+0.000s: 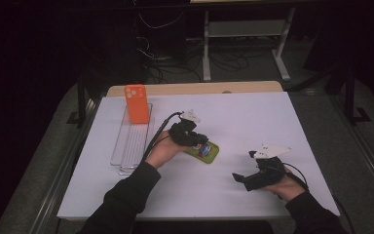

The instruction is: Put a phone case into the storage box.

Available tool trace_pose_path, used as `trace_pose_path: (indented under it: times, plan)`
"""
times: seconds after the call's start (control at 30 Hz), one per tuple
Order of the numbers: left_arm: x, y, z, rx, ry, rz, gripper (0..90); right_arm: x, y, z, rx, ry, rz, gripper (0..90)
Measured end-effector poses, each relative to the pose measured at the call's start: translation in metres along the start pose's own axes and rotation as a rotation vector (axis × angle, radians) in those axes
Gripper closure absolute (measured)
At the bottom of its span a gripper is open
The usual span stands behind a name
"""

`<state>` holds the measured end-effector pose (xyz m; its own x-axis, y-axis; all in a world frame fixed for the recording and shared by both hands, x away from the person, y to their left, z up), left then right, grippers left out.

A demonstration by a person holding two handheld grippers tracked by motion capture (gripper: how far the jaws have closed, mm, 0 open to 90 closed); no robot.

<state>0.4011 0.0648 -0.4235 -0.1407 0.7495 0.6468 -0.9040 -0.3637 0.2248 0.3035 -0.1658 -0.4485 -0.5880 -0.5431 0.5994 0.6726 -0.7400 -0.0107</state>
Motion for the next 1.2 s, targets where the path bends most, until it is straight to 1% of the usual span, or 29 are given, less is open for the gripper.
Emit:
trace_pose_path:
  times: [0.07, 0.13, 0.17, 0.2, 0.23, 0.27, 0.3, 0.4, 0.43, 0.5, 0.57, 0.63, 0.77, 0.8, 0.83, 0.9, 0.93, 0.97, 1.0, 1.03, 1.07, 1.1, 1.17, 1.2]
  plan:
    - [0.008, 0.008, -0.008, 0.012, 0.012, 0.003, 67.1, 0.000, 0.001, 0.000, 0.000, 0.001, -0.004, 0.0]
    - [0.013, 0.013, -0.014, 0.005, 0.002, 0.008, 57.3, 0.000, 0.001, 0.001, 0.006, 0.005, -0.006, 0.0]
    - [0.015, 0.017, -0.017, 0.018, 0.011, 0.009, 51.5, 0.000, 0.001, 0.001, 0.008, 0.005, -0.007, 0.0]
    - [0.018, 0.019, -0.020, 0.001, 0.001, 0.022, 46.7, 0.000, 0.001, 0.001, 0.008, 0.005, -0.008, 0.0]
    - [0.020, 0.022, -0.023, -0.006, 0.006, 0.035, 42.5, -0.001, 0.001, 0.001, 0.006, 0.003, -0.009, 0.0]
    - [0.022, 0.025, -0.026, -0.006, 0.007, 0.038, 38.1, -0.001, 0.001, 0.001, 0.004, 0.002, -0.009, 0.0]
    - [0.025, 0.027, -0.029, -0.016, 0.002, 0.042, 33.8, 0.000, 0.001, 0.001, 0.002, 0.001, -0.009, 0.0]
    - [0.029, 0.033, -0.039, -0.004, -0.010, 0.035, 23.0, 0.000, 0.002, 0.001, 0.000, -0.002, -0.010, 0.0]
    - [0.031, 0.034, -0.041, -0.016, -0.019, 0.036, 20.1, 0.000, 0.002, 0.001, 0.000, -0.010, -0.007, 0.0]
    - [0.034, 0.038, -0.047, -0.014, -0.008, 0.037, 15.0, 0.000, 0.002, 0.002, 0.009, -0.020, -0.005, 0.9]
    - [0.038, 0.040, -0.052, -0.021, -0.005, 0.043, 12.5, -0.001, 0.002, 0.002, 0.012, -0.025, -0.008, 0.9]
    - [0.041, 0.042, -0.058, -0.018, 0.004, 0.037, 9.2, -0.001, 0.002, 0.003, 0.022, -0.030, -0.010, 0.9]
    - [0.045, 0.045, -0.067, -0.022, 0.001, 0.049, 0.0, -0.001, 0.003, 0.004, 0.015, -0.033, -0.019, 0.9]
    - [0.046, 0.045, -0.069, -0.025, 0.001, 0.050, 0.0, -0.002, 0.003, 0.005, 0.014, -0.034, -0.023, 0.8]
    - [0.047, 0.044, -0.071, -0.033, -0.010, 0.050, 0.0, -0.002, 0.003, 0.005, 0.012, -0.034, -0.025, 0.8]
    - [0.045, 0.046, -0.071, -0.025, 0.012, 0.048, 0.0, -0.002, 0.002, 0.007, 0.015, -0.045, -0.021, 0.7]
    - [0.045, 0.046, -0.071, -0.030, 0.008, 0.051, 0.0, -0.002, 0.002, 0.007, 0.014, -0.053, -0.019, 0.5]
    - [0.044, 0.046, -0.071, -0.025, 0.013, 0.053, 0.0, -0.003, 0.002, 0.008, 0.017, -0.062, -0.015, 0.4]
    - [0.044, 0.046, -0.072, -0.037, 0.004, 0.058, 0.0, -0.004, 0.001, 0.009, 0.014, -0.075, -0.010, 0.4]
    - [0.044, 0.045, -0.072, -0.038, 0.004, 0.060, 0.0, -0.005, 0.001, 0.010, 0.018, -0.081, -0.007, 0.4]
    - [0.044, 0.045, -0.071, -0.029, 0.019, 0.057, 0.0, -0.006, 0.000, 0.012, 0.014, -0.090, -0.008, 0.4]
    - [0.045, 0.044, -0.071, -0.033, 0.014, 0.053, 0.0, -0.007, 0.000, 0.014, 0.018, -0.093, -0.004, 0.4]
    - [0.046, 0.044, -0.071, -0.023, 0.024, 0.056, 0.0, -0.010, 0.000, 0.019, 0.023, -0.106, -0.006, 0.3]
    - [0.047, 0.042, -0.072, -0.035, 0.010, 0.056, 0.0, -0.011, 0.001, 0.022, 0.022, -0.110, -0.003, 0.3]
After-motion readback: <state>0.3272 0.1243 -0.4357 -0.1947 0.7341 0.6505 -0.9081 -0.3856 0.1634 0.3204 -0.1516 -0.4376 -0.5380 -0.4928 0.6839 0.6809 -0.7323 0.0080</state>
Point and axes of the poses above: each handheld gripper's, and its own axes: x roughly backward along the jaws, z roughly out of its top, y roughly to its right, the point moved 4 cm from there along -x, roughly forward along the jaws, and after that the axes turned 7 degrees about -z, right-handed, at the moved point
